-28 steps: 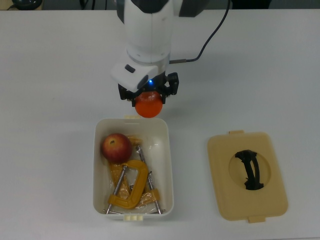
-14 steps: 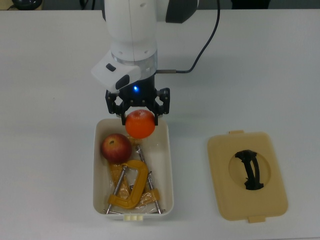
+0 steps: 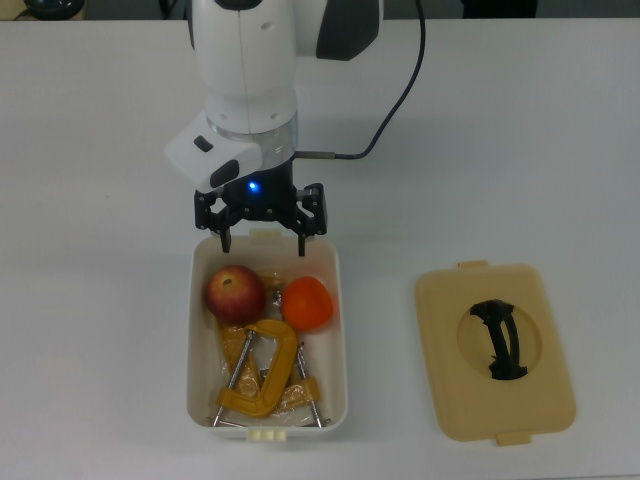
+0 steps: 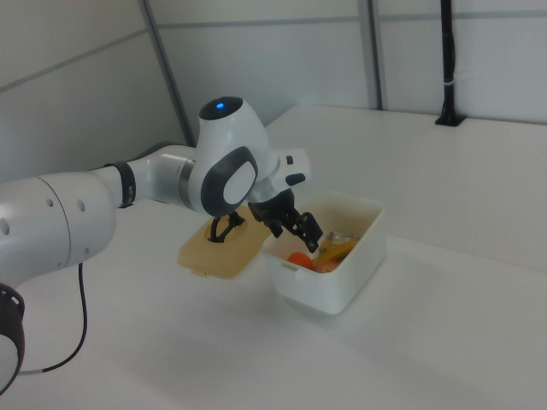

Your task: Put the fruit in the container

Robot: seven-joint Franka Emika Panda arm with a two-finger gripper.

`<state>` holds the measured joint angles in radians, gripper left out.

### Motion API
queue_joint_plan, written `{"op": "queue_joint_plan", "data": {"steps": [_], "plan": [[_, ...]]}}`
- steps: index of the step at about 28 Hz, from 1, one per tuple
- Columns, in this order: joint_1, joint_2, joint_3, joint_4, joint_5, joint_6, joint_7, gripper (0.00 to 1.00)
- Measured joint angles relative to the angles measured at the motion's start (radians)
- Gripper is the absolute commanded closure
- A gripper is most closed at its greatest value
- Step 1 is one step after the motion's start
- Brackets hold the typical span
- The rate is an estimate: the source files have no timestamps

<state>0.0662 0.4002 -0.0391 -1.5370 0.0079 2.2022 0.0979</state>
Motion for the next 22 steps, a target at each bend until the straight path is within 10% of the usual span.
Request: {"op": "queue_joint_plan", "data": {"steps": [22], "plan": [[-0.015,-0.083,-0.015,0.014,-0.076,-0.382,-0.108,0.0]]}}
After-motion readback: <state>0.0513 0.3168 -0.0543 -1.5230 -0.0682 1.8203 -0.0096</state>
